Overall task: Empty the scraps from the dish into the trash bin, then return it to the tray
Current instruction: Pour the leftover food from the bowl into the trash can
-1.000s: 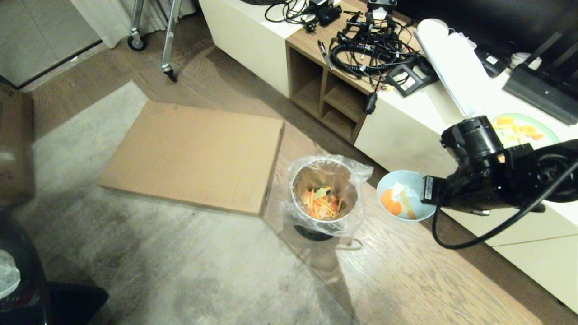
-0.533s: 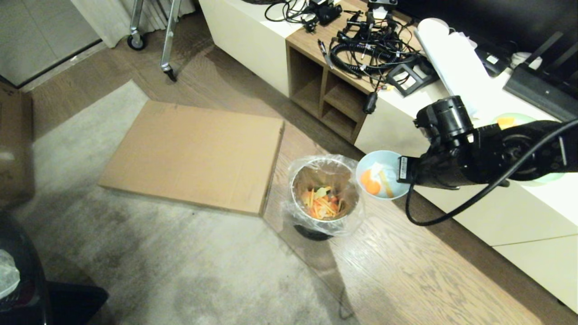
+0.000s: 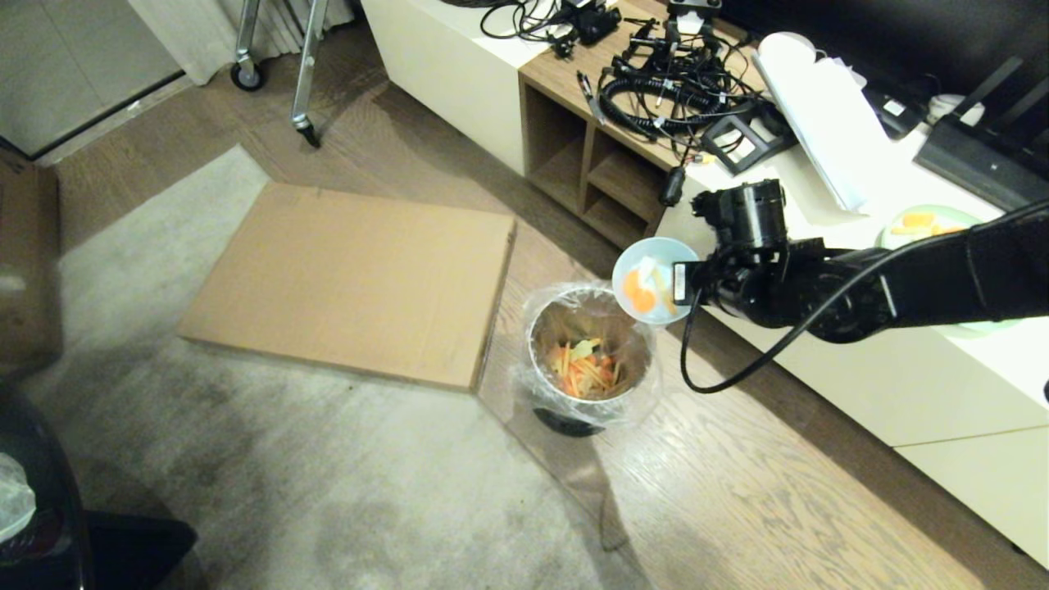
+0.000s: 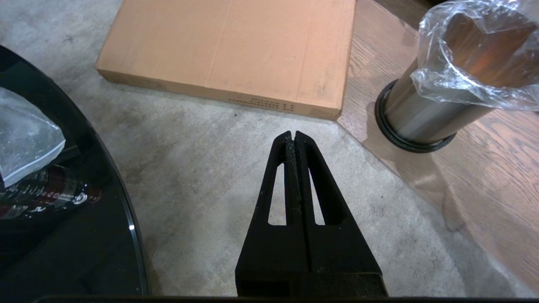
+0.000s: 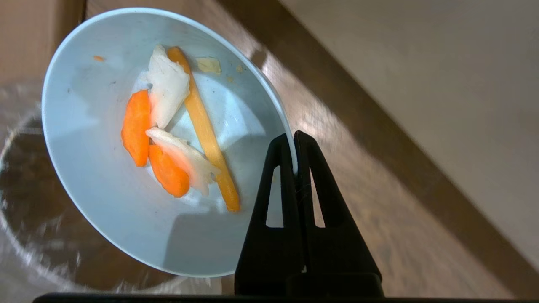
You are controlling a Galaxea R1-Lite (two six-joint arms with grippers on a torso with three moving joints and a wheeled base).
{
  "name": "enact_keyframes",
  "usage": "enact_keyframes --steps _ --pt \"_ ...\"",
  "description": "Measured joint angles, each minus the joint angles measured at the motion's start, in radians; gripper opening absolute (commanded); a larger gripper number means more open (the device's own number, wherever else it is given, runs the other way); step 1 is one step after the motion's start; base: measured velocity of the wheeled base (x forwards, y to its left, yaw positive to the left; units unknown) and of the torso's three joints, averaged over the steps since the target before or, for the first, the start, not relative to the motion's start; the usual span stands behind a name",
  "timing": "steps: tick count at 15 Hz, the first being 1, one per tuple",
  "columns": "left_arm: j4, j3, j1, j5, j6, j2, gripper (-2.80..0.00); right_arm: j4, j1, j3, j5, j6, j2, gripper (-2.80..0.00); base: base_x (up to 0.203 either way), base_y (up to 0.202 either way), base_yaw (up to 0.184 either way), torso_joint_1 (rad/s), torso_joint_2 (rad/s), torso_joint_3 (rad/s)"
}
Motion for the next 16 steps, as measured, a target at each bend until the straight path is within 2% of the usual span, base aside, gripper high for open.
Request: enact_keyframes --steps 3,6,8,10,16 --pt "0.000 0.000 0.000 0.000 0.000 0.000 -2.80 -0.224 0.000 0.003 -0.003 -0.164 0.053 -2.80 0.000 0.000 0.000 0.000 0.00 0.000" --pt "0.000 0.000 0.000 0.001 0.000 0.000 -2.80 -0.480 0.001 0.012 0.008 -0.381 0.114 -2.80 0.000 0.000 0.000 0.000 0.00 0.000" --pt "0.000 0.000 0.000 0.001 0.000 0.000 -2.80 -0.634 0.002 0.033 0.050 -0.512 0.147 -2.80 0.000 0.000 0.000 0.000 0.00 0.000" --pt "0.000 0.000 0.000 0.001 0.000 0.000 -2.80 -0.750 0.007 0.080 0.104 -0.581 0.165 -2.80 0.000 0.000 0.000 0.000 0.00 0.000" --pt "0.000 0.000 0.000 0.001 0.000 0.000 -2.80 -1.008 0.070 0.235 0.144 -0.668 0.169 -2.80 0.000 0.000 0.000 0.000 0.00 0.000"
